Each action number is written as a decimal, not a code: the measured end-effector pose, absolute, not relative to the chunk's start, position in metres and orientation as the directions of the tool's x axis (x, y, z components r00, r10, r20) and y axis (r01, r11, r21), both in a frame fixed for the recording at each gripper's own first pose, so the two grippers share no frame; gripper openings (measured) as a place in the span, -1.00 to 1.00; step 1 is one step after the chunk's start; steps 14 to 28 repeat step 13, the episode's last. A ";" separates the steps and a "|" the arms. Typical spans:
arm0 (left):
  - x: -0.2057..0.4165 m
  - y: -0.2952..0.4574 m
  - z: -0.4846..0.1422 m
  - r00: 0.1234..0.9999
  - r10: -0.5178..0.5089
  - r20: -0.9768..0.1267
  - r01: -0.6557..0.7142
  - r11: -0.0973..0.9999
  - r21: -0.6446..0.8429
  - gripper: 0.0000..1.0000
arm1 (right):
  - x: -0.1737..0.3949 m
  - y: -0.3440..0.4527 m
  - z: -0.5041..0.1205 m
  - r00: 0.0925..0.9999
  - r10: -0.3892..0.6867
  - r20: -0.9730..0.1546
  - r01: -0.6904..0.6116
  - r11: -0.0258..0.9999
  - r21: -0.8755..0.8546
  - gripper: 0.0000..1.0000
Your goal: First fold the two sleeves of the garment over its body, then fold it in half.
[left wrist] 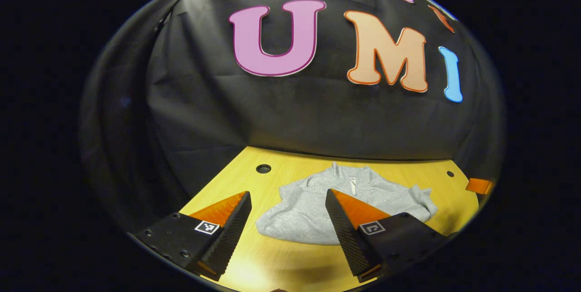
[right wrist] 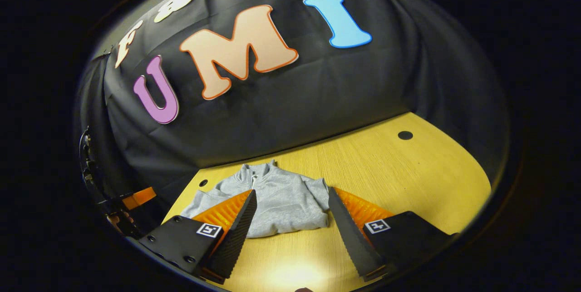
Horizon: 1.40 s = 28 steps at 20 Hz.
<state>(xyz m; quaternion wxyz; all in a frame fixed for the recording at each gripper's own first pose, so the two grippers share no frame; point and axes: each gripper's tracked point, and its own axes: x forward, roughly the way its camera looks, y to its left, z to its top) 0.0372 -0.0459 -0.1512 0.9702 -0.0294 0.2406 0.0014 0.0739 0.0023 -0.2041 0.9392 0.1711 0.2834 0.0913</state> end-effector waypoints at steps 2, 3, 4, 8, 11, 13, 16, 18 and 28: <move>0.020 -0.040 -0.134 0.905 -0.014 -0.426 0.015 1.000 -0.001 0.91 | 0.062 0.001 -0.191 0.844 0.243 -0.478 -0.078 0.938 0.339 0.87; 0.011 -0.040 -0.129 0.911 -0.018 -0.413 0.026 1.000 0.015 0.92 | 0.054 0.002 -0.185 0.855 0.232 -0.464 -0.079 0.943 0.325 0.97; 0.003 -0.039 -0.123 0.916 -0.028 -0.399 0.040 0.999 0.021 0.92 | 0.049 0.003 -0.177 0.868 0.216 -0.446 -0.079 0.949 0.305 0.96; -0.005 -0.026 -0.113 0.940 -0.018 -0.342 0.041 0.997 0.062 0.86 | 0.026 0.016 -0.149 0.915 0.191 -0.356 -0.127 0.972 0.197 0.96; -0.010 -0.018 -0.115 0.945 -0.023 -0.326 0.050 0.996 0.074 0.85 | 0.012 0.031 -0.136 0.932 0.189 -0.309 -0.149 0.977 0.149 0.96; -0.020 -0.007 -0.117 0.939 -0.034 -0.342 0.060 0.996 0.067 0.85 | 0.003 0.040 -0.132 0.939 0.178 -0.295 -0.145 0.981 0.131 0.97; -0.020 -0.007 -0.117 0.939 -0.034 -0.342 0.060 0.996 0.067 0.85 | 0.003 0.040 -0.132 0.939 0.178 -0.295 -0.145 0.981 0.131 0.97; -0.020 -0.007 -0.117 0.939 -0.034 -0.342 0.060 0.996 0.067 0.85 | 0.003 0.040 -0.132 0.939 0.178 -0.295 -0.145 0.981 0.131 0.97; -0.020 -0.007 -0.117 0.939 -0.034 -0.342 0.060 0.996 0.067 0.85 | 0.003 0.040 -0.132 0.939 0.178 -0.295 -0.145 0.981 0.131 0.97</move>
